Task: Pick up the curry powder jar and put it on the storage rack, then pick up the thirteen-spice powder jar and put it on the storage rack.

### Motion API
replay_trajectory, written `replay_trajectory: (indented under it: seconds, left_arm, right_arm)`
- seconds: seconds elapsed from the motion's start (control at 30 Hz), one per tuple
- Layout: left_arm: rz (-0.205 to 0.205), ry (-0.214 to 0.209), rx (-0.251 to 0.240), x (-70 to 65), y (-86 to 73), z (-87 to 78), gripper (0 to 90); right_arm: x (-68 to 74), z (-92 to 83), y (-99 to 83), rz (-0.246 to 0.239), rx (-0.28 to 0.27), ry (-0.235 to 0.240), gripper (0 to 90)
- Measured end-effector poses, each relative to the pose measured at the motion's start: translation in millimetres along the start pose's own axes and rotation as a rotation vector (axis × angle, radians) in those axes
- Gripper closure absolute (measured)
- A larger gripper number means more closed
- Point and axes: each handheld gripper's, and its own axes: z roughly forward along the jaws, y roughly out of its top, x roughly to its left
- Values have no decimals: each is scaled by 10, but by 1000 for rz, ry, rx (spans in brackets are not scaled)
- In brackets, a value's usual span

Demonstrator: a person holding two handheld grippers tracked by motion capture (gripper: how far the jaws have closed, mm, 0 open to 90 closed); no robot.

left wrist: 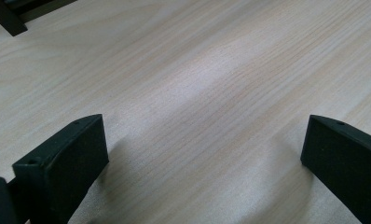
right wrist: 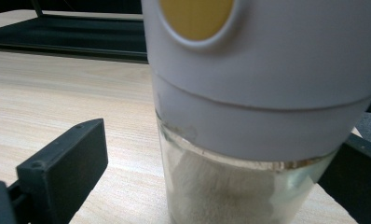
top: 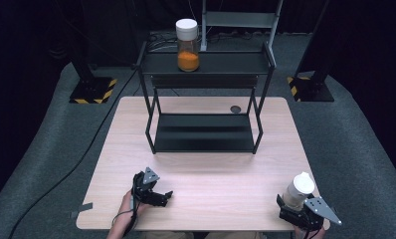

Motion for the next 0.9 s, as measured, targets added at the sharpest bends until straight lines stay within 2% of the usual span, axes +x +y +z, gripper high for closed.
replay_trajectory:
  seconds: [0.57, 0.8, 0.9]
  left_arm:
    - [7, -4, 0, 14, 1, 1, 3]
    - [8, -4, 0, 15, 2, 1, 3]
    - [7, -4, -1, 14, 1, 1, 3]
  right_arm:
    - [3, 6, 20, 5, 10, -3, 0]
    - [28, 1, 43, 2, 17, -20, 0]
    - [-5, -12, 62, 6, 11, -10, 0]
